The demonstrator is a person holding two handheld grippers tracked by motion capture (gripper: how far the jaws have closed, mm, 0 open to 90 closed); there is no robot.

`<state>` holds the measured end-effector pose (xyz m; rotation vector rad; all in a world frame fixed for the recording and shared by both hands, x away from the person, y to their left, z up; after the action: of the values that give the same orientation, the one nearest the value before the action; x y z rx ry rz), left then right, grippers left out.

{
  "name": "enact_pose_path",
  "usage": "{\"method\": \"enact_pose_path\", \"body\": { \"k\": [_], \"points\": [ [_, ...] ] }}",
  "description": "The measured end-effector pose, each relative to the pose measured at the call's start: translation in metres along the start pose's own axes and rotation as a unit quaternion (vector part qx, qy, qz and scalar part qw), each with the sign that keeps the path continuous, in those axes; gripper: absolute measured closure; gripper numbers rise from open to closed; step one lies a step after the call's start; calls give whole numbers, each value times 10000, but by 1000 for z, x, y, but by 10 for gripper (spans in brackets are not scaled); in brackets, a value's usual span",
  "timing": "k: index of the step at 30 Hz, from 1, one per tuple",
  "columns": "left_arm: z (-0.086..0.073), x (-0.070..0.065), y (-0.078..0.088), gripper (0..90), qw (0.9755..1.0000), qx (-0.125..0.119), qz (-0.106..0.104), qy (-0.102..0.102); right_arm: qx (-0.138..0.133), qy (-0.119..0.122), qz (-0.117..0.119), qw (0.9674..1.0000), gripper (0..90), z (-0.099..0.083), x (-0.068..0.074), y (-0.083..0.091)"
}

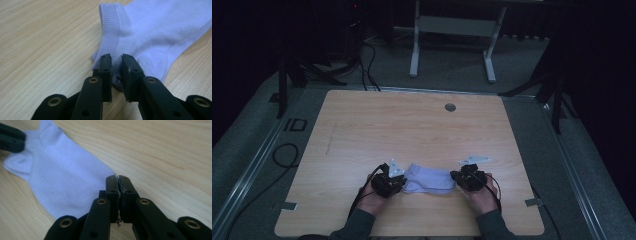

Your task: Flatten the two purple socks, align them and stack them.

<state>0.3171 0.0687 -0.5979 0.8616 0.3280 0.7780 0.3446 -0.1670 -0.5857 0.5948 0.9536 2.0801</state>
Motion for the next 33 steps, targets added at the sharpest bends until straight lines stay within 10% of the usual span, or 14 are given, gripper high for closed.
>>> {"method": "enact_pose_path", "body": {
  "k": [6, 11, 18, 33],
  "points": [
    [8, -16, 13, 744, 9987, -360, -290, -193, 107, -9, -1, 9999, 867, -4, 0, -8],
    [4, -27, 2, 713, 9986, -51, -394, -351, 112, 47, -27, 9999, 864, -4, 2, -10],
    [3, -25, 5, 858, 9983, -7, -474, -352, 102, 79, -41, 9999, 860, -5, 2, -11],
    [-3, -12, 14, 739, 9978, 82, -629, -176, 68, 71, -88, 9999, 813, -5, 1, -11]
  ]
}}
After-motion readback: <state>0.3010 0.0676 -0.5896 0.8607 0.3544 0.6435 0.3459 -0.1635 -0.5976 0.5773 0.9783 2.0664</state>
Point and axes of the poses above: each handheld gripper's, and its own axes: y roughly backward along the jaws, z roughly out of its top, x roughly to its left, the point moved 6 cm from there along -y, roughly forward along the jaws, and after that the axes turned 4 degrees about x, right-handed, at the moved point
